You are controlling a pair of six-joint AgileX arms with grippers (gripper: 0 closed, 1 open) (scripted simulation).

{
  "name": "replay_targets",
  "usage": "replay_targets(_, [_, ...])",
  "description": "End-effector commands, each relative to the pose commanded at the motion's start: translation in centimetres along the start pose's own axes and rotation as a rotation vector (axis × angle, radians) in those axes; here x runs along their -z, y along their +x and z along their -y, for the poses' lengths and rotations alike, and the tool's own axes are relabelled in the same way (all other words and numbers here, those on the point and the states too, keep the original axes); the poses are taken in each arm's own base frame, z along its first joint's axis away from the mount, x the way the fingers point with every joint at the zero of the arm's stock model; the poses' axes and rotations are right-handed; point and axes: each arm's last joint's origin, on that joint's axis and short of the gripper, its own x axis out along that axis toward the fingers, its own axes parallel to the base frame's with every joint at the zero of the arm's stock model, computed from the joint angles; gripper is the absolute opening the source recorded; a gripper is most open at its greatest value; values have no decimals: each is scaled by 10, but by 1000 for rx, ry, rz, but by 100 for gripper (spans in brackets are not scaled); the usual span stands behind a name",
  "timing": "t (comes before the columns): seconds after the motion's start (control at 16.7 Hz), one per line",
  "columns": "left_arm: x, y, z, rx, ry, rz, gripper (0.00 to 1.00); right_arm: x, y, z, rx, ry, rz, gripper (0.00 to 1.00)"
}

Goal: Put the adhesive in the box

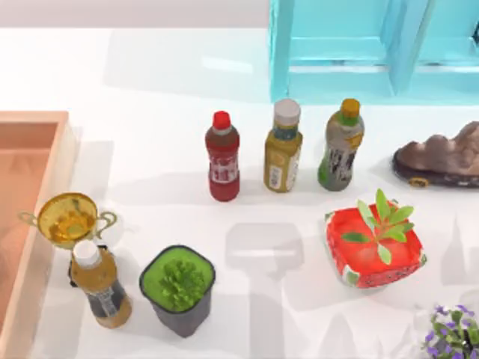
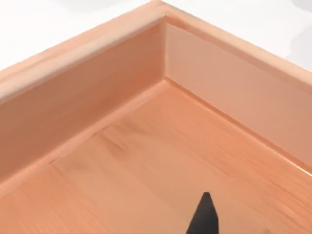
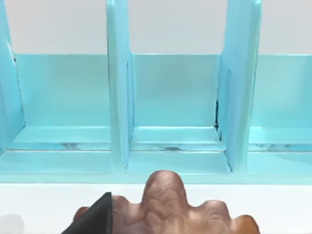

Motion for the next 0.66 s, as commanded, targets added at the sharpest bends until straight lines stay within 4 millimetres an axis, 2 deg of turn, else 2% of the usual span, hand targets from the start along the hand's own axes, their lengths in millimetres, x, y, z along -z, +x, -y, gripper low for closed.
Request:
replay_targets(0.3, [0, 0, 0, 0, 0, 0, 98, 0, 0, 0, 0, 0, 0, 100])
replay_targets(0.66, [0, 0, 0, 0, 0, 0, 100, 0, 0, 0, 0, 0, 0, 100])
